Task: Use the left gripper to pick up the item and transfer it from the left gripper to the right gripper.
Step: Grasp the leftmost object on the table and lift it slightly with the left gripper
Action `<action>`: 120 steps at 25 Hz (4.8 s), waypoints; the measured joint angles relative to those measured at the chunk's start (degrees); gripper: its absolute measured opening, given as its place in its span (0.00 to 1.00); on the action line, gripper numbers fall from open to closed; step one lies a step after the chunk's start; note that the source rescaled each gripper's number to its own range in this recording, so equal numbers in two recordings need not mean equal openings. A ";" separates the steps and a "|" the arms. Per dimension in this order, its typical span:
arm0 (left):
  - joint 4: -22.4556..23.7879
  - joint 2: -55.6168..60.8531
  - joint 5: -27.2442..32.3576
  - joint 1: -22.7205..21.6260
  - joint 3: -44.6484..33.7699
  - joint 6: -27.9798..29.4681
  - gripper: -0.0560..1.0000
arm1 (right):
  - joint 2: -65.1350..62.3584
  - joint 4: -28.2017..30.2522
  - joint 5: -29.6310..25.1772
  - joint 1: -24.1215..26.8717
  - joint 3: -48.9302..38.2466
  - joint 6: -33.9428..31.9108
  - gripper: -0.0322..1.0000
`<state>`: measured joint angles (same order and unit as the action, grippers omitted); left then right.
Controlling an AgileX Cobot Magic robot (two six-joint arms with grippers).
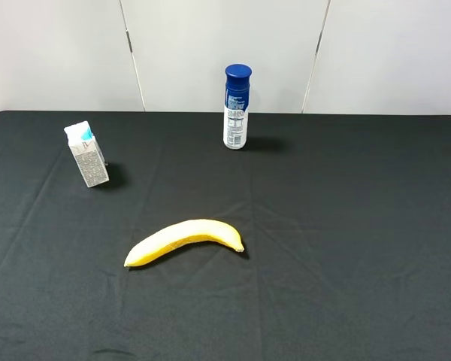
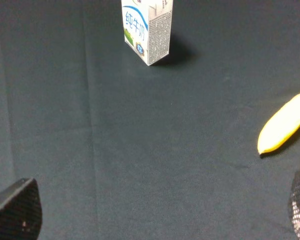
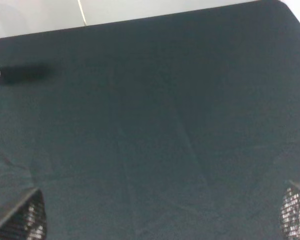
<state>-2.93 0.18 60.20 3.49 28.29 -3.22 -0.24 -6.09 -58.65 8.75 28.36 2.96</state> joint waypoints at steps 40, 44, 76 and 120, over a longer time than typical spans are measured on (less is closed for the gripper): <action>1.89 -7.98 0.82 0.00 7.20 6.11 1.00 | 0.00 0.00 0.00 0.00 0.00 0.00 1.00; 2.93 -19.08 1.14 0.00 12.79 6.82 1.00 | 0.00 0.00 0.00 0.00 0.00 0.00 1.00; 2.93 -92.59 -7.59 0.00 44.70 16.53 1.00 | 0.00 0.00 0.00 0.00 0.00 0.00 1.00; 3.86 -116.39 -18.35 5.46 52.70 34.59 0.23 | 0.00 -0.10 0.00 0.00 0.00 0.00 1.00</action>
<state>0.93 -116.20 41.85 8.95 80.99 31.37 -0.24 -6.19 -58.65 8.75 28.36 2.96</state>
